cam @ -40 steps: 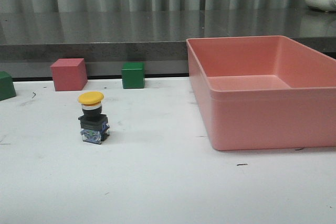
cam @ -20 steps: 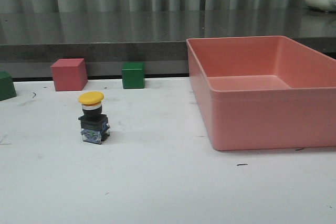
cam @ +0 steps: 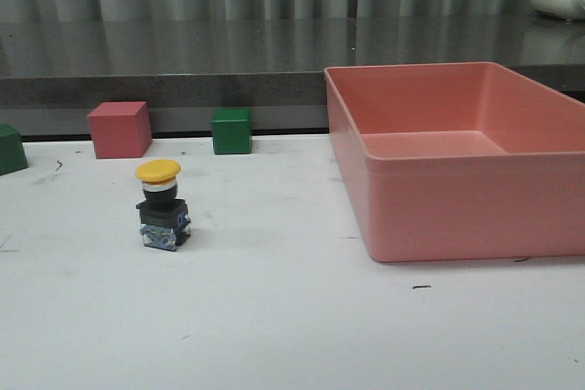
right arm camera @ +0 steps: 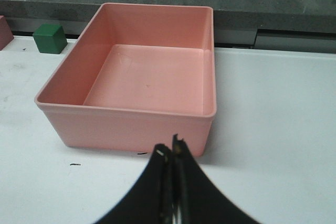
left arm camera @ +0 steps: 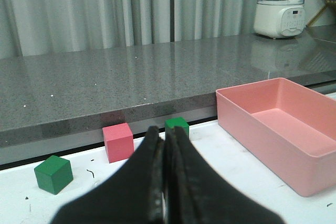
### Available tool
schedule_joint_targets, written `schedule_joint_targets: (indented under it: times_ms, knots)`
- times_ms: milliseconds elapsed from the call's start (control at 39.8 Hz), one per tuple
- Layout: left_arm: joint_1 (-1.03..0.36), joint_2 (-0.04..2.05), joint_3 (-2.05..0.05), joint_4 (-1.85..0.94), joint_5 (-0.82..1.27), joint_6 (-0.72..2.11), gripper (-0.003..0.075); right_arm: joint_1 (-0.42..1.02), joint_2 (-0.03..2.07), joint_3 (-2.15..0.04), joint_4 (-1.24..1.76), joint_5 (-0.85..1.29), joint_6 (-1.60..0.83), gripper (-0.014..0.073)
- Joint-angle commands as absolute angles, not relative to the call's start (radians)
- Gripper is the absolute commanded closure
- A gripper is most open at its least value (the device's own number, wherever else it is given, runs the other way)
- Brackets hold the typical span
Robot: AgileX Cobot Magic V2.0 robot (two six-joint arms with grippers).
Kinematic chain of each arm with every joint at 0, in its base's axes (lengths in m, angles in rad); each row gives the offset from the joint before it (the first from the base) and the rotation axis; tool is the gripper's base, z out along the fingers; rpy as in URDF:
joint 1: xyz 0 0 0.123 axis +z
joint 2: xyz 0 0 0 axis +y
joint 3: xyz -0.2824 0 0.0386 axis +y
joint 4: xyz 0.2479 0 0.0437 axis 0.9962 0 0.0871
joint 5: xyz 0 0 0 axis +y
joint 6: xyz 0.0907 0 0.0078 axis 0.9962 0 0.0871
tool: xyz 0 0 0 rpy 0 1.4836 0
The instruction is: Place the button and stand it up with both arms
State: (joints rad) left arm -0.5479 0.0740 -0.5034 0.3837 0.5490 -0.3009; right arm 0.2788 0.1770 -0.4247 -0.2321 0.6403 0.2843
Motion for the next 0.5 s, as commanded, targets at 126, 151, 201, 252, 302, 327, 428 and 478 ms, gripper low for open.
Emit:
schedule_joint_targets:
  times_ms: [126,151,201,252,302,327,428,478]
  knots:
    - [-0.555,0.087,-0.527,0.385,0.479,-0.313,0.0741,0.273,0.19,-0.449,-0.26,0.564,0.273,0.0663]
    - [-0.555,0.087,-0.527,0.385,0.479,-0.313,0.074,0.273,0.19,-0.449,-0.26,0.564,0.273,0.0663]
    - [-0.555,0.087,-0.527,0.385,0.479,-0.313,0.074,0.273,0.19,-0.449,-0.26,0.564,0.273,0.0663]
    - [-0.555,0.087,-0.527,0.385,0.479,-0.313,0.0741,0.273,0.19,-0.449,-0.26,0.564,0.273,0.0663]
    - [-0.555,0.087,-0.526,0.385,0.477,-0.313,0.074,0.273,0.19,-0.449,-0.26,0.564,0.273,0.0663]
    - [-0.555,0.087,-0.526,0.375,0.477,-0.309,0.074,0.273,0.19,-0.449,-0.26,0.564,0.273,0.0663]
    - [-0.553,0.087,-0.526,0.282,0.477,-0.205,0.074,0.273,0.19,-0.449,-0.26,0.564,0.273,0.0663]
    - [-0.544,0.087,-0.526,0.199,0.477,-0.114,0.0741,0.273,0.19,-0.449,-0.26,0.564,0.273,0.0663]
